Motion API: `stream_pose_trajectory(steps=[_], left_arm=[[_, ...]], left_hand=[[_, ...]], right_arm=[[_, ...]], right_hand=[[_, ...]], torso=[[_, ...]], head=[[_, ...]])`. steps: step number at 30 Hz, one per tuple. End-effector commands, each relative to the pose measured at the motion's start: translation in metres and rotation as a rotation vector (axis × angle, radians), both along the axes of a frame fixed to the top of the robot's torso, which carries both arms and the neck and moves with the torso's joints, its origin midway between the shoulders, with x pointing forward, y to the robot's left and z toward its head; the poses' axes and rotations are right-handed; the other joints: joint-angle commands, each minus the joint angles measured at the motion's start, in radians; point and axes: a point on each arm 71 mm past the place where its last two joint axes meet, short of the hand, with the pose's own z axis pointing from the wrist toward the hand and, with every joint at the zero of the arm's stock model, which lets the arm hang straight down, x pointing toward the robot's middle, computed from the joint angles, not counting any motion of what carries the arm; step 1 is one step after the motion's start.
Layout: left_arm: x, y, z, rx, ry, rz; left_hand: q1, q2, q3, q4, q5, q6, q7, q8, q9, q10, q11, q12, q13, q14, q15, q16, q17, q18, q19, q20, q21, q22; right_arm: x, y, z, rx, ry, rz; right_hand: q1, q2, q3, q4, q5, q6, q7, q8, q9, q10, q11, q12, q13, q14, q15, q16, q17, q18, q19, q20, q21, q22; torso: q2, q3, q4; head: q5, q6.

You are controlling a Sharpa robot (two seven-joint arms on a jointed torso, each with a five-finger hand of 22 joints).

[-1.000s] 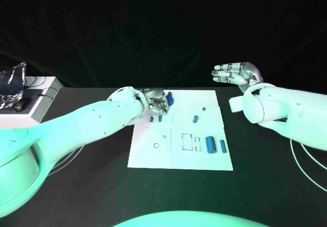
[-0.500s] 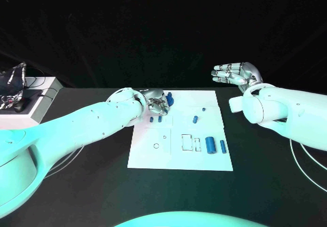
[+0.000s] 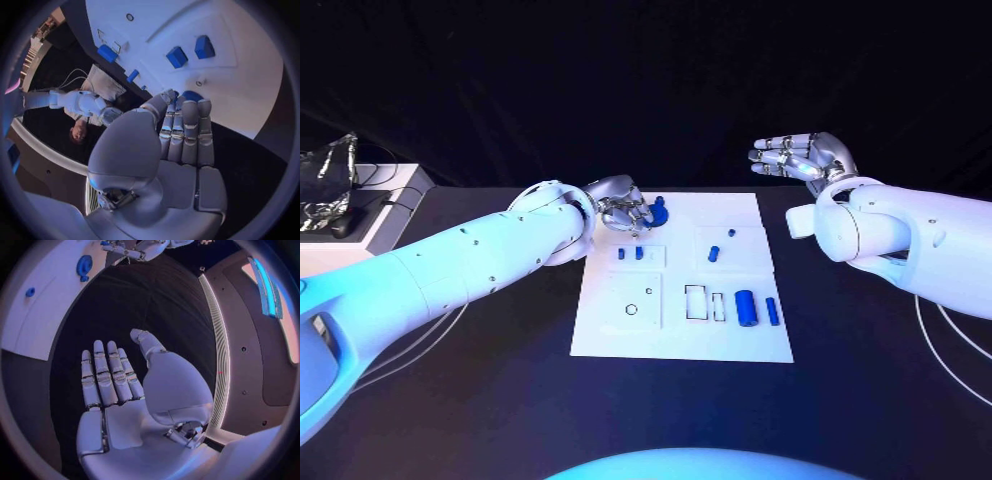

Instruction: Assemble the parts on the task board

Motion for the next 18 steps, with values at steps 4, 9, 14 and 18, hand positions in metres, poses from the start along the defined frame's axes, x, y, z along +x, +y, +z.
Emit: stream_pose_trajectory(steps=[4,9,14,18], left_arm=[[-0.001,0.011,0.004,-0.037,0.029,0.031],[0.001,0.017,0.003,-0.015,0.021,0.043],[0.002,0.018,0.003,0.021,0.002,0.043],[0.002,0.018,0.000,0.047,-0.007,0.041]], left_hand=[[0.000,0.000,0.005,0.000,0.005,0.007,-0.001,-0.001,0.001,0.007,0.002,-0.005,0.001,0.005,0.000,-0.006,0.003,0.016,0.007,0.002,0.006,0.014],[0.002,-0.001,0.004,-0.001,0.004,0.007,-0.002,-0.001,0.001,0.007,0.002,-0.005,0.001,0.003,0.000,-0.008,0.003,0.016,0.006,0.002,0.005,0.014],[0.003,-0.002,0.004,-0.002,0.004,0.006,-0.002,-0.001,0.001,0.007,0.003,-0.005,0.001,0.005,0.000,-0.008,0.005,0.016,0.006,0.001,0.006,0.014],[0.004,-0.002,0.004,-0.002,0.003,0.005,-0.002,-0.001,0.001,0.006,0.003,-0.005,0.001,0.006,0.000,-0.008,0.006,0.017,0.007,0.001,0.007,0.015]], right_arm=[[0.000,0.000,0.001,-0.003,-0.012,0.015],[0.000,0.000,0.001,-0.003,-0.011,0.015],[0.000,0.000,0.001,-0.006,-0.014,0.015],[0.000,0.000,0.001,-0.009,-0.016,0.017]], right_hand=[[-0.005,0.002,0.000,0.006,0.003,-0.005,0.003,-0.003,0.000,0.000,0.002,-0.005,-0.001,0.000,0.002,-0.003,-0.001,-0.007,-0.006,0.000,-0.004,-0.002],[-0.005,0.002,0.000,0.006,0.003,-0.005,0.003,-0.003,0.000,0.000,0.002,-0.005,-0.001,0.000,0.002,-0.003,-0.001,-0.007,-0.006,0.000,-0.004,-0.002],[-0.005,0.002,0.000,0.006,0.003,-0.005,0.003,-0.003,0.000,0.000,0.002,-0.005,-0.001,0.000,0.002,-0.003,-0.001,-0.007,-0.006,0.000,-0.004,-0.002],[-0.005,0.002,0.000,0.006,0.003,-0.005,0.003,-0.003,0.000,0.000,0.002,-0.005,-0.001,0.000,0.002,-0.003,-0.001,-0.007,-0.006,0.000,-0.004,-0.002]], torso=[[0.000,0.0003,-0.0008],[0.001,-0.0006,-0.0003],[0.002,0.0005,-0.0026],[0.003,0.0010,-0.0028]], head=[[0.005,0.001],[0.006,0.001],[0.011,0.003],[0.010,0.002]])
